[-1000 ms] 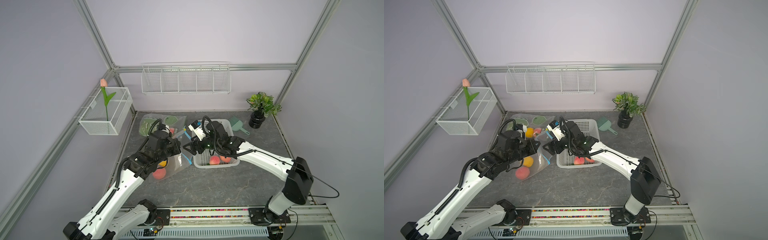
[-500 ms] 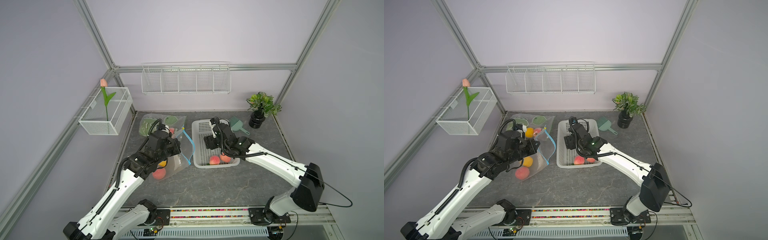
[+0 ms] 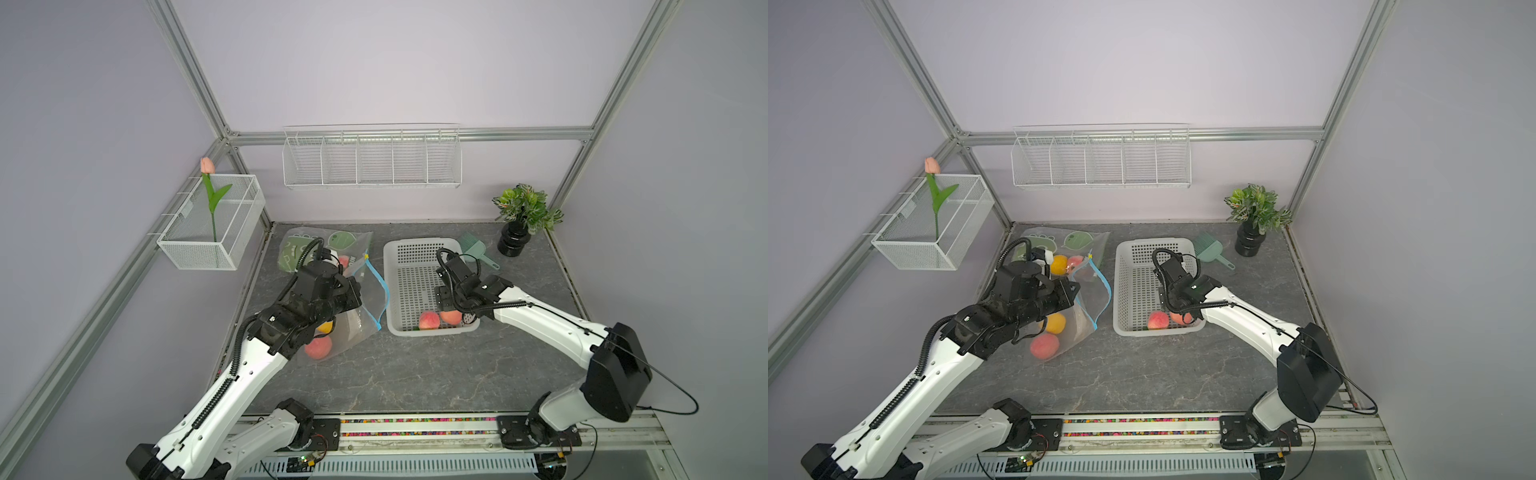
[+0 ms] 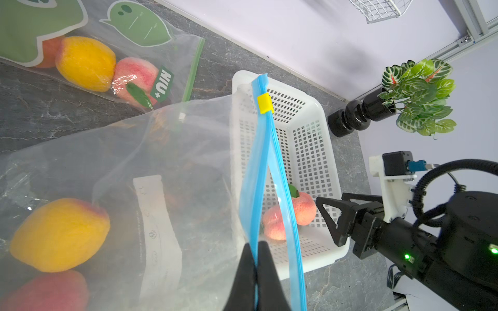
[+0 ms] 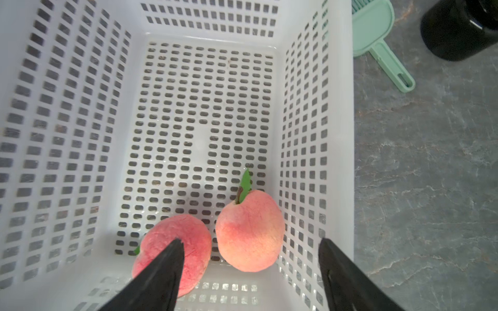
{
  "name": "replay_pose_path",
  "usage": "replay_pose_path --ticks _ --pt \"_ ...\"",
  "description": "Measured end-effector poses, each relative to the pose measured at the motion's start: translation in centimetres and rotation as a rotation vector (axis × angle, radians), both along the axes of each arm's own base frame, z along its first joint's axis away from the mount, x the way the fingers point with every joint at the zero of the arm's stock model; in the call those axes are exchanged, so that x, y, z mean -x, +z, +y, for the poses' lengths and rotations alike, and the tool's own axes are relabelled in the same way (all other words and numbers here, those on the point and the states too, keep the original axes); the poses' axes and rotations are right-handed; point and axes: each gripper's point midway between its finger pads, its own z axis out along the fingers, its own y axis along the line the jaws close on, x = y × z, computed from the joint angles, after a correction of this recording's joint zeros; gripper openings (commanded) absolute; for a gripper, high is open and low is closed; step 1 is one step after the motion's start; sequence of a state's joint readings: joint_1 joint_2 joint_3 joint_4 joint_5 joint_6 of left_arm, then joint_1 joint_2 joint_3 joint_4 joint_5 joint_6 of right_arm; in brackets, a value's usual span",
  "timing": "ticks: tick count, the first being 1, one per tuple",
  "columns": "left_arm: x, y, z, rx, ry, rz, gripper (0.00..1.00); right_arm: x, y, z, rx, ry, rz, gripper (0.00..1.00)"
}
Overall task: Place the peach in a zip-top bag and seal the zipper
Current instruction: Pick up the peach from the basket.
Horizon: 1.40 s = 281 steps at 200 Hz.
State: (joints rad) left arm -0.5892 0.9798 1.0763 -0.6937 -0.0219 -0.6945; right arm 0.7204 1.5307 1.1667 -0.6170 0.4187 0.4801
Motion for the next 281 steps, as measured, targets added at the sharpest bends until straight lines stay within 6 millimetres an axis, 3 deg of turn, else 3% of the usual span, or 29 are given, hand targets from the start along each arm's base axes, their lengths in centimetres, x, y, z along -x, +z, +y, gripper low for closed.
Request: replay_pose_path --ticks 119,213,281 --pt "0.0 0.0 0.0 0.000 0.000 0.000 0.00 0.3 -5.2 -0.1 0.029 -0.013 0.161 0.78" --pt "0.3 0.4 0.3 0.005 0.006 -0.014 0.00 0.1 -7.8 0.4 0.051 -0.024 0.228 0.71" --pt "0.3 0.3 0.4 0.002 0.006 -0.010 0.00 -0.4 -6.6 0.9 0.011 -0.029 0.200 0.64"
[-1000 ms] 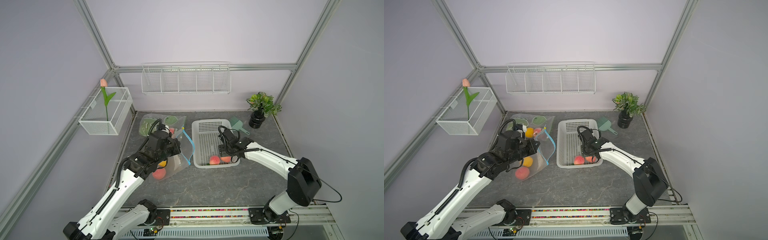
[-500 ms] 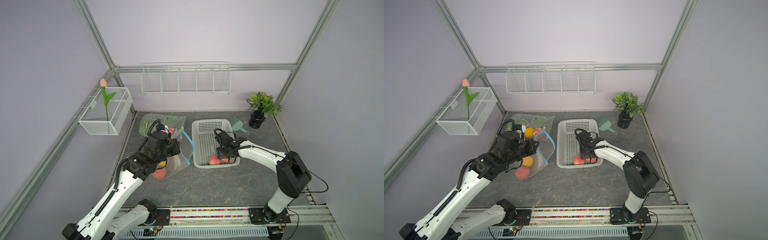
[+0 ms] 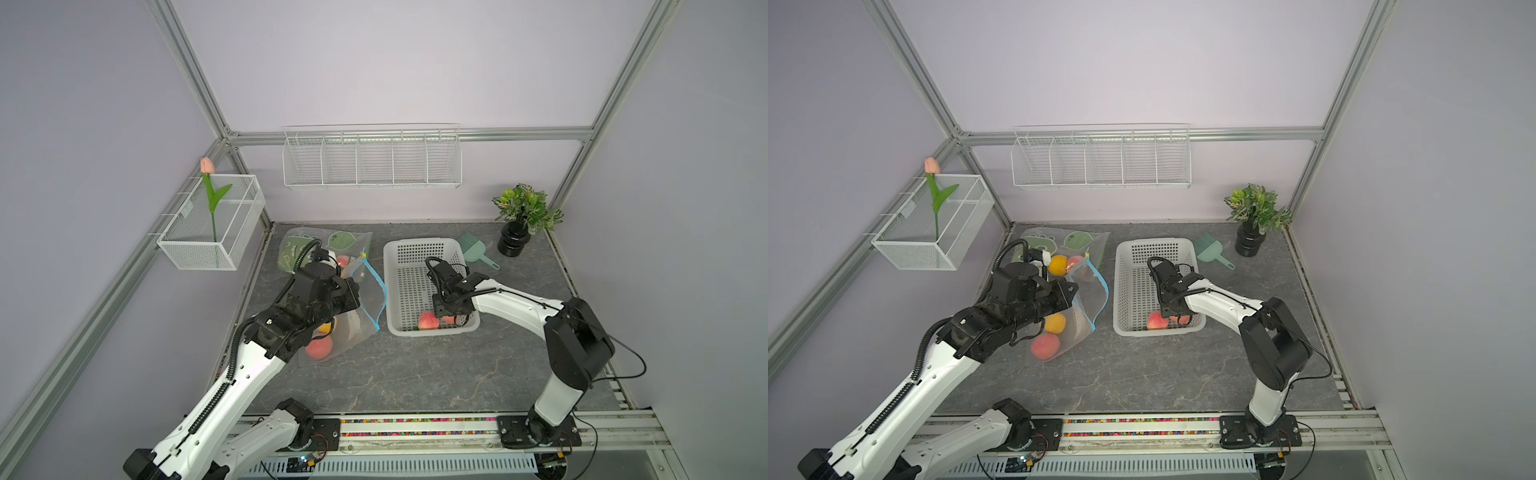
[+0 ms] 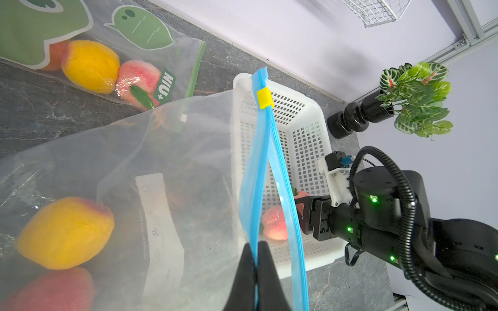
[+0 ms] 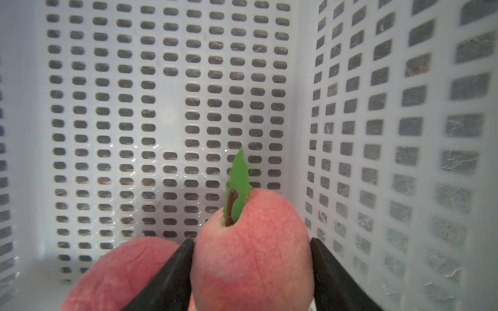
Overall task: Place the peach in a zip-top bag and seal the zipper
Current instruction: Pick up the peach from the basket.
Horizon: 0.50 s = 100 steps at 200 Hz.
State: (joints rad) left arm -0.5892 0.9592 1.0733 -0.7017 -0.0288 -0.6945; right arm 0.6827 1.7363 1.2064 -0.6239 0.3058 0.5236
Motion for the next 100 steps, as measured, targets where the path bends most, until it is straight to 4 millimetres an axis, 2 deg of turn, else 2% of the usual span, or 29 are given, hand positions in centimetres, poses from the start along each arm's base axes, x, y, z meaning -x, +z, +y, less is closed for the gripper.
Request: replay_pose_path --ticks 31,82,100 --pt "0.0 0.0 0.0 0.000 0.000 0.000 0.00 -0.4 3.5 0.7 -0.091 0.007 -0.086 0.64" --pt "-0.1 -0.2 -0.1 -0.004 0.000 0.007 0.00 -0.8 12.7 2.8 -0.330 0.092 -0.306 0.64" --pt "-0.2 -0.5 -0.2 -0.007 -0.002 0.013 0.00 -0.7 15.4 3.9 -0.409 0.145 -0.365 0.64"
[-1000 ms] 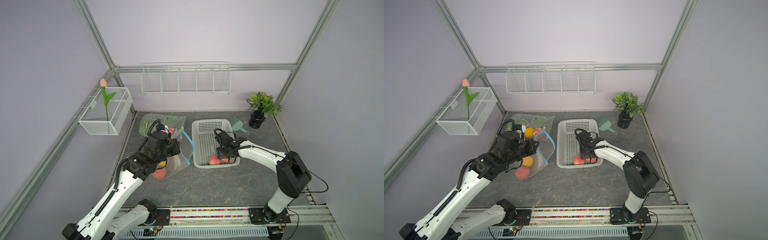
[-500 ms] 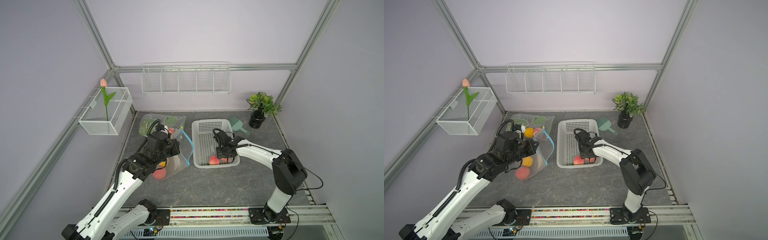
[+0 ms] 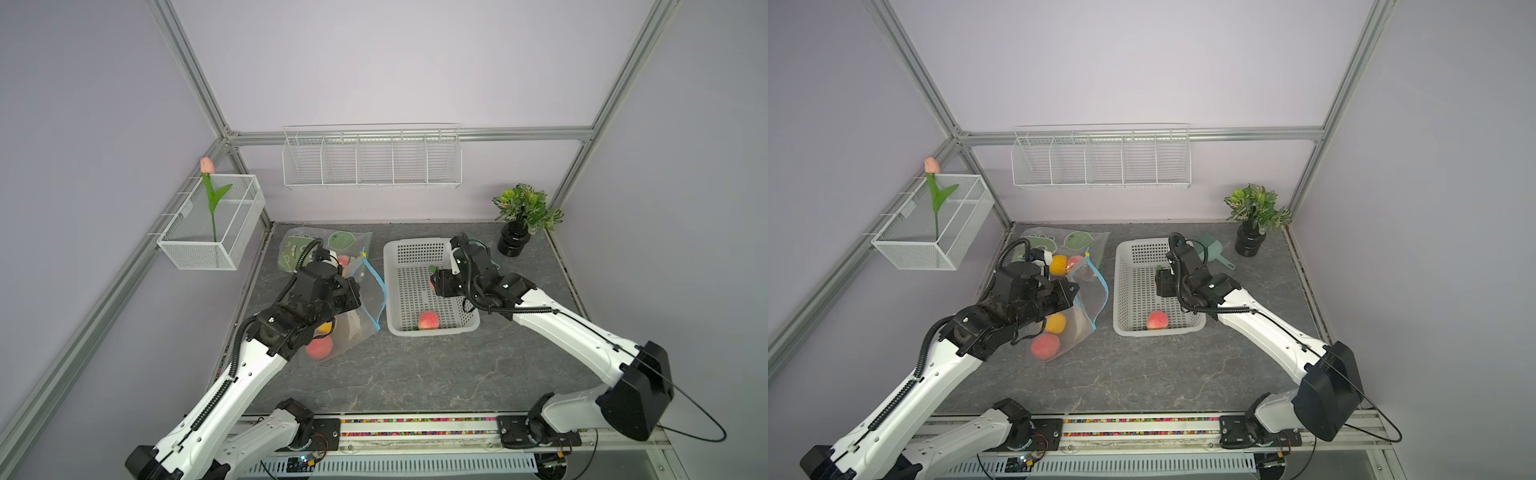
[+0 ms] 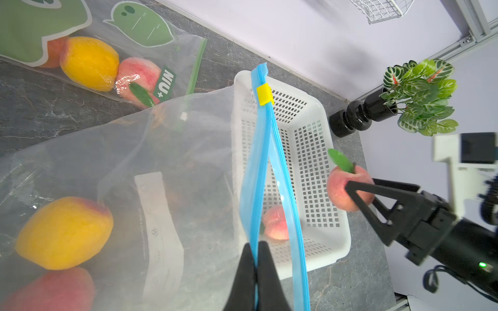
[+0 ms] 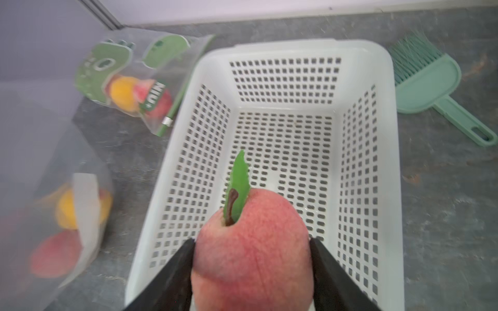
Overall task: Place the peach in a zip-top bag and seal the zipper
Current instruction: Pick up the peach from the basket, then place the peach in the zipper food storage bag.
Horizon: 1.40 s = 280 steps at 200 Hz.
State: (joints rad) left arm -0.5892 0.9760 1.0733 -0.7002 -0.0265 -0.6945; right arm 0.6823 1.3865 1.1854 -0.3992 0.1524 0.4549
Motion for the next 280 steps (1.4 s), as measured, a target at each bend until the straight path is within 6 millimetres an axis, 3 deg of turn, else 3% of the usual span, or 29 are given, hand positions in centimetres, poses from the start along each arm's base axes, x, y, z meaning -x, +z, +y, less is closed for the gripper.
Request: replay_pose_path --ticks 38,79,111,172,242,280 --pt "-0.2 -0.3 -0.3 -0.001 -0.005 0.009 0.00 0.6 3.8 3.3 -0.123 0.163 -0.082 0.64" --pt "-0.3 -0.4 -0.4 0.000 -0.008 0.010 0.00 2.3 8.1 8.3 -0.247 0.370 -0.160 0.64" --pt "-0.2 -0.3 -0.6 0.007 -0.017 0.011 0.00 4.0 9.6 12.1 -0.295 0.506 -0.184 0.64" --pt "-0.1 -0.2 -0.8 0.017 -0.029 0.011 0.00 5.0 6.8 16.0 -0.282 0.600 -0.115 0.64" --pt "0.1 1.0 -0.9 0.045 -0.037 -0.022 0.00 5.0 3.8 16.8 -0.236 0.598 -0.053 0.65" --pt "0.1 1.6 -1.1 0.065 -0.045 -0.041 0.00 5.1 2.4 17.0 -0.212 0.600 -0.021 0.73"
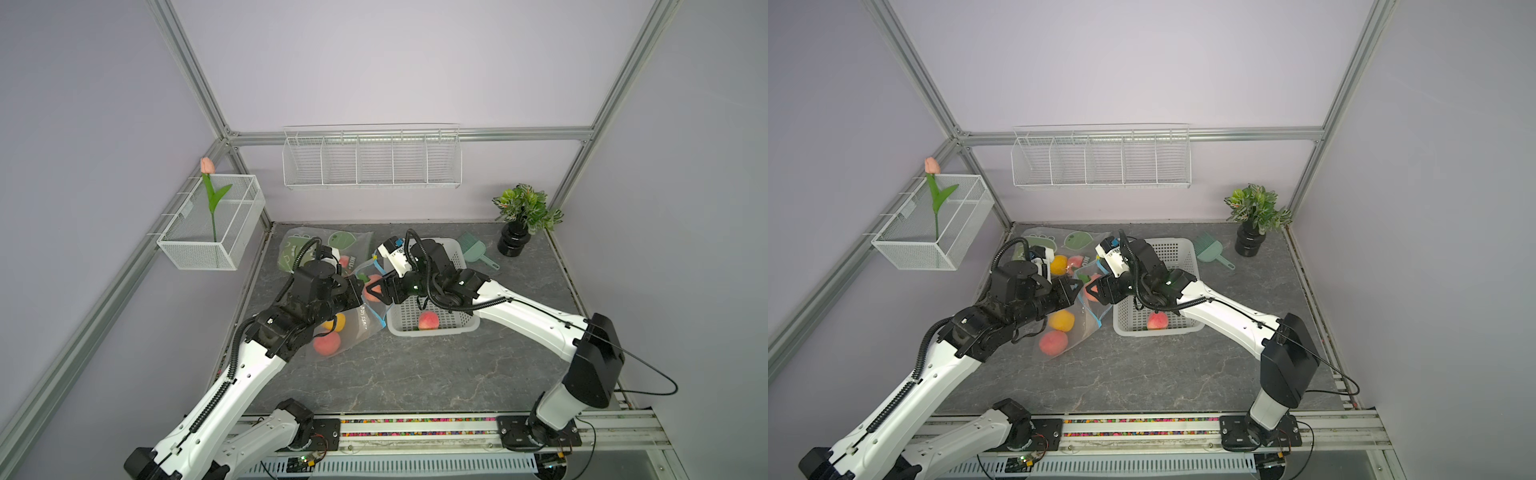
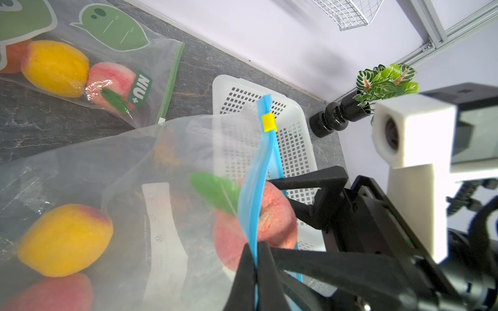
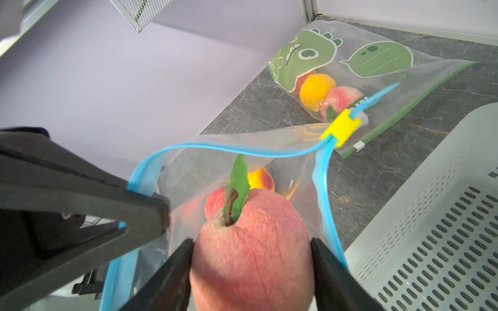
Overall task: Place the peach in a zip-top bag and seal the zipper
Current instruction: Place the peach in the zipper food storage bag.
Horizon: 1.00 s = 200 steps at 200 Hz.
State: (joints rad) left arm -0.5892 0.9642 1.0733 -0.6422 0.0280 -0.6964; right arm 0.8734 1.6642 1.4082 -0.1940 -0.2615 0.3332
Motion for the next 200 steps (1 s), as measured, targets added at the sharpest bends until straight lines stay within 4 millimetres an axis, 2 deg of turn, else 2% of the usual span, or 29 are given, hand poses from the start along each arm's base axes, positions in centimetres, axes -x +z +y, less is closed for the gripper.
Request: replay_pose_path --ticks 44,152,173,200 --pt "0.0 0.0 0.0 0.001 0.001 -0.001 0.00 0.1 -0.5 0.0 0.019 0.006 0.004 0.80" --pt "-0.1 0.0 0.1 -0.002 0.004 -0.002 0.00 0.2 -0.1 0.0 0.013 0.011 -0.031 0.81" --pt "-0.1 -0.1 0.2 -0.007 0.007 0.001 0.00 0.3 0.4 -1.0 0.004 -0.014 -0.074 0.81" --pt "0.0 -0.3 0.3 -0.013 0.010 0.007 0.00 0.5 1.3 -3.3 -0.013 -0.093 -0.150 0.81"
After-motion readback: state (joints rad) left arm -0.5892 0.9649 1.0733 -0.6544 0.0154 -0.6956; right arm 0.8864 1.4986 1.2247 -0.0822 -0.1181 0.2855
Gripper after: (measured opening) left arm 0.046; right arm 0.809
